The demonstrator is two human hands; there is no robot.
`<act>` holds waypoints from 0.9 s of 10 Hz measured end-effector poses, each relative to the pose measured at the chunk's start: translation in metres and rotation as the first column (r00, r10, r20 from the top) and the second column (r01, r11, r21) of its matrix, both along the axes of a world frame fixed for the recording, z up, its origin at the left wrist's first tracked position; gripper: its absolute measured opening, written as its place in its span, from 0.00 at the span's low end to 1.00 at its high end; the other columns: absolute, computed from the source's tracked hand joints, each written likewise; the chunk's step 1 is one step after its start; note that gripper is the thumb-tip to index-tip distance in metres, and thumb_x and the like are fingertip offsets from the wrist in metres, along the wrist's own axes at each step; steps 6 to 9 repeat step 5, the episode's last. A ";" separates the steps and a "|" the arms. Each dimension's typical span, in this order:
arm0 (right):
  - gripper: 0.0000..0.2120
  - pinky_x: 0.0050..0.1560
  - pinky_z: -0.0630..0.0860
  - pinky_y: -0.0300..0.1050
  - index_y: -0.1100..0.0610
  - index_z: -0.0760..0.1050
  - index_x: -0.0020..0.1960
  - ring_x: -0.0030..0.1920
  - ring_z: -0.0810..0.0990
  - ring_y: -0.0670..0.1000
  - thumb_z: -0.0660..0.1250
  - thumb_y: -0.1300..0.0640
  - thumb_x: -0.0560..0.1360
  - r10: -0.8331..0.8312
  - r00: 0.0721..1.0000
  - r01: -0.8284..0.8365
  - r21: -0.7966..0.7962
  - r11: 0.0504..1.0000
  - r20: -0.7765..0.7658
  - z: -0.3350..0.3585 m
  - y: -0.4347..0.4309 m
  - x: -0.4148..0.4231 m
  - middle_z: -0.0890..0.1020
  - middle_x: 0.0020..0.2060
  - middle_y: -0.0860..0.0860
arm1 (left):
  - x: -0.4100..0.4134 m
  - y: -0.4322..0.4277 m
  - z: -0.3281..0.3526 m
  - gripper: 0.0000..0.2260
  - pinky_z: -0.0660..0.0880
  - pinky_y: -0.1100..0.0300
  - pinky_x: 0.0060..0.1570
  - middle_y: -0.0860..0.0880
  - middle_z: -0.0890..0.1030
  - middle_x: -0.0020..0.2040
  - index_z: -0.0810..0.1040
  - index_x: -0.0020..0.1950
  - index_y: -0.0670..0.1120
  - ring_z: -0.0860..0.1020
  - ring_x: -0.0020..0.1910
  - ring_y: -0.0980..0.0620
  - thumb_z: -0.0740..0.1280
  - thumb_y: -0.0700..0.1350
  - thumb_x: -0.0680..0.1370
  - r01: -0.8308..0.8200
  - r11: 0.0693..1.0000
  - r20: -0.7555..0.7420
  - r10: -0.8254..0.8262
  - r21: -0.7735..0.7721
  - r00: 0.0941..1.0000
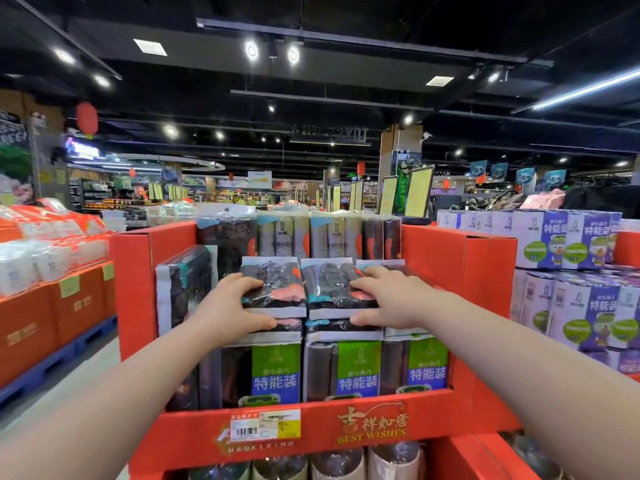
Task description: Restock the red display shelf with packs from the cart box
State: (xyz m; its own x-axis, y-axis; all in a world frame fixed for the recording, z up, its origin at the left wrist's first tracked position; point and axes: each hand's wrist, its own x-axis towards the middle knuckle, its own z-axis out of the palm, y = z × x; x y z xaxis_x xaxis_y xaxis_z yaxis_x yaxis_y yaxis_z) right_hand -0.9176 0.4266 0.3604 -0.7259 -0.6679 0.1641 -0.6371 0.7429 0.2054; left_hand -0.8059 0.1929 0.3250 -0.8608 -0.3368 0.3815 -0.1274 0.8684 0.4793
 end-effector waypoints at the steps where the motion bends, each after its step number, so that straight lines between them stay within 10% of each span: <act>1: 0.29 0.65 0.68 0.57 0.50 0.61 0.73 0.69 0.67 0.59 0.60 0.38 0.77 -0.013 0.999 0.013 0.014 1.000 -0.030 -0.002 -0.006 0.001 0.65 0.73 0.51 | -0.003 -0.002 -0.002 0.33 0.63 0.59 0.67 0.49 0.67 0.70 0.69 0.71 0.47 0.67 0.70 0.51 0.76 0.51 0.69 0.010 1.000 -0.023 -0.010 -0.011 1.000; 5: 0.32 0.72 0.55 0.60 0.51 0.48 0.77 0.76 0.52 0.57 0.60 0.50 0.78 -0.141 0.971 0.116 -0.135 0.984 -0.194 -0.036 -0.022 0.039 0.51 0.77 0.52 | 0.012 0.028 -0.015 0.35 0.56 0.43 0.74 0.46 0.45 0.79 0.49 0.78 0.54 0.47 0.77 0.41 0.63 0.59 0.77 -0.187 0.922 -0.004 0.197 -0.339 0.980; 9: 0.32 0.72 0.55 0.60 0.51 0.48 0.77 0.76 0.52 0.57 0.60 0.50 0.78 -0.141 0.971 0.116 -0.135 0.984 -0.194 -0.036 -0.022 0.039 0.51 0.77 0.52 | 0.012 0.028 -0.015 0.35 0.56 0.43 0.74 0.46 0.45 0.79 0.49 0.78 0.54 0.47 0.77 0.41 0.63 0.59 0.77 -0.187 0.922 -0.004 0.197 -0.339 0.980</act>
